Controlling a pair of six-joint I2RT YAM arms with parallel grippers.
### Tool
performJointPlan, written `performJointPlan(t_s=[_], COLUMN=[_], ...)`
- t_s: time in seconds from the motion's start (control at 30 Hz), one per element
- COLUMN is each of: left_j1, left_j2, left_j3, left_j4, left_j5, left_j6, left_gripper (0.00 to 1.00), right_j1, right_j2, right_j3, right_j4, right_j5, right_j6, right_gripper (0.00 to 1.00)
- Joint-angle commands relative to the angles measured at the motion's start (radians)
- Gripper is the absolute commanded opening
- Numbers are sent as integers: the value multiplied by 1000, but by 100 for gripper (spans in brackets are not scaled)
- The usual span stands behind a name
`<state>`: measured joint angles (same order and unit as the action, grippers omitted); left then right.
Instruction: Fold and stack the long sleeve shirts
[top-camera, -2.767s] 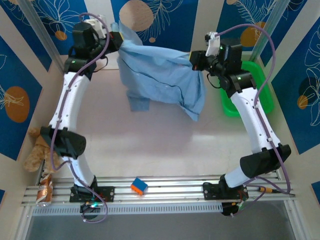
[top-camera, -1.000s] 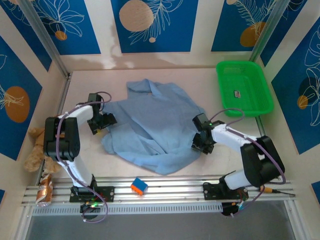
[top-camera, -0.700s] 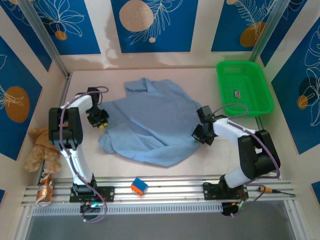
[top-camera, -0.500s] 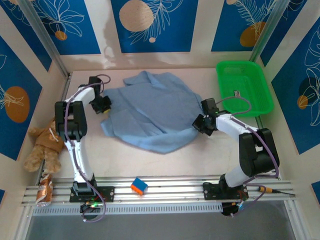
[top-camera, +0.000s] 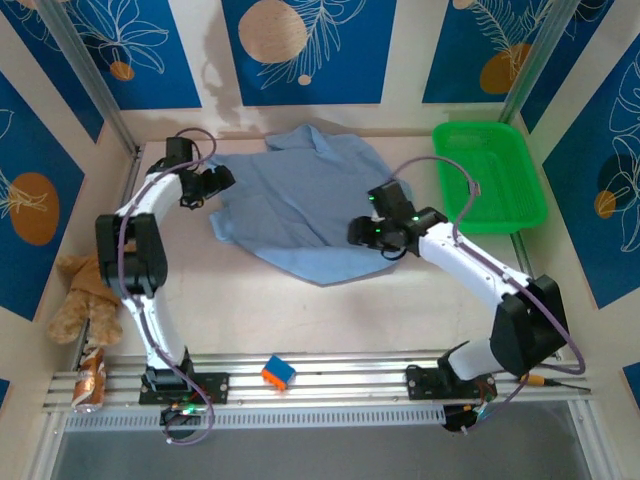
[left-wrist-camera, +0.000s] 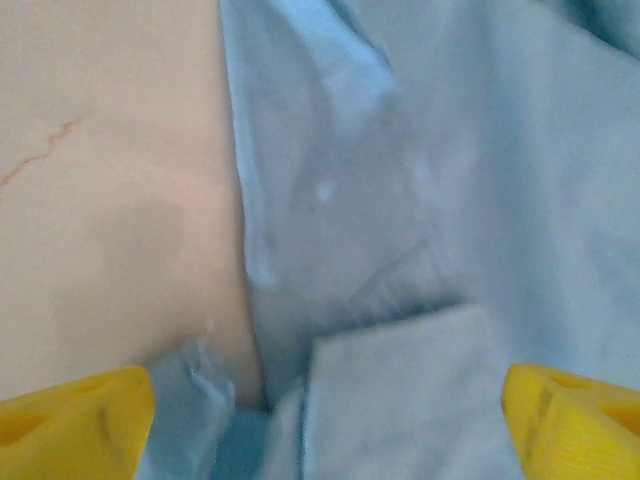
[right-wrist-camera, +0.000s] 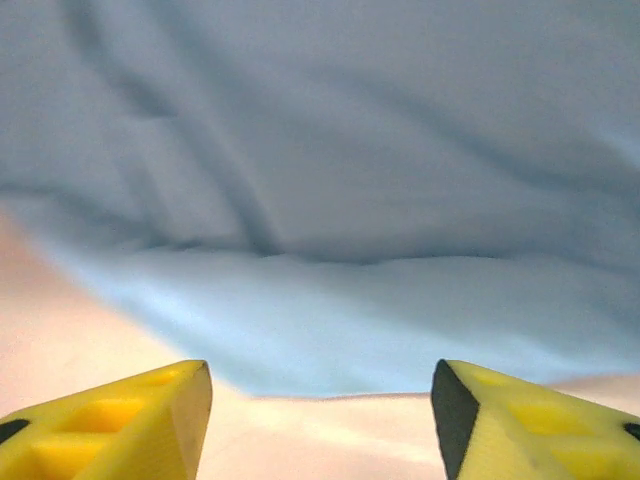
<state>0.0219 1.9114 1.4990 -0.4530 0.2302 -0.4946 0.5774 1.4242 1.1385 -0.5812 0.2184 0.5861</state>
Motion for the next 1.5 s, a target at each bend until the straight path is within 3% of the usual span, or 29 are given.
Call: performJointPlan(t_s=[0.0, 0.17, 0.33, 0.73, 0.9, 1.1, 1.2, 1.47], left_j1=[20, 28, 64, 126, 159, 188, 201, 204], left_j2=[-187, -342, -436, -558, -574, -581, -585, -573], left_j3=[-129, -283, -380, -504, -537, -555, -561, -587], left_j4=[30, 2, -22, -41, -20, -16, -14, 22], left_j5=[63, 76, 125, 159, 171, 190, 195, 222], left_j6=[-21, -9, -4, 8, -9, -8, -7, -26], left_gripper=[94, 100, 100, 100, 100, 100, 100, 100], right_j1=[139, 304, 362, 390, 385, 379, 378, 384], right_j2=[92, 428, 716, 1033, 1040, 960, 900, 637], right_j3=[120, 404, 693, 1059, 1072, 1010, 970, 762], right_j4=[-64, -113, -167, -301, -314, -283, -268, -177], right_j5=[10, 101, 152, 258, 255, 198, 195, 188], right_j6=[-162, -313, -447, -560, -545, -512, -491, -418], right_gripper=[63, 64, 63, 58, 30, 6, 0, 0])
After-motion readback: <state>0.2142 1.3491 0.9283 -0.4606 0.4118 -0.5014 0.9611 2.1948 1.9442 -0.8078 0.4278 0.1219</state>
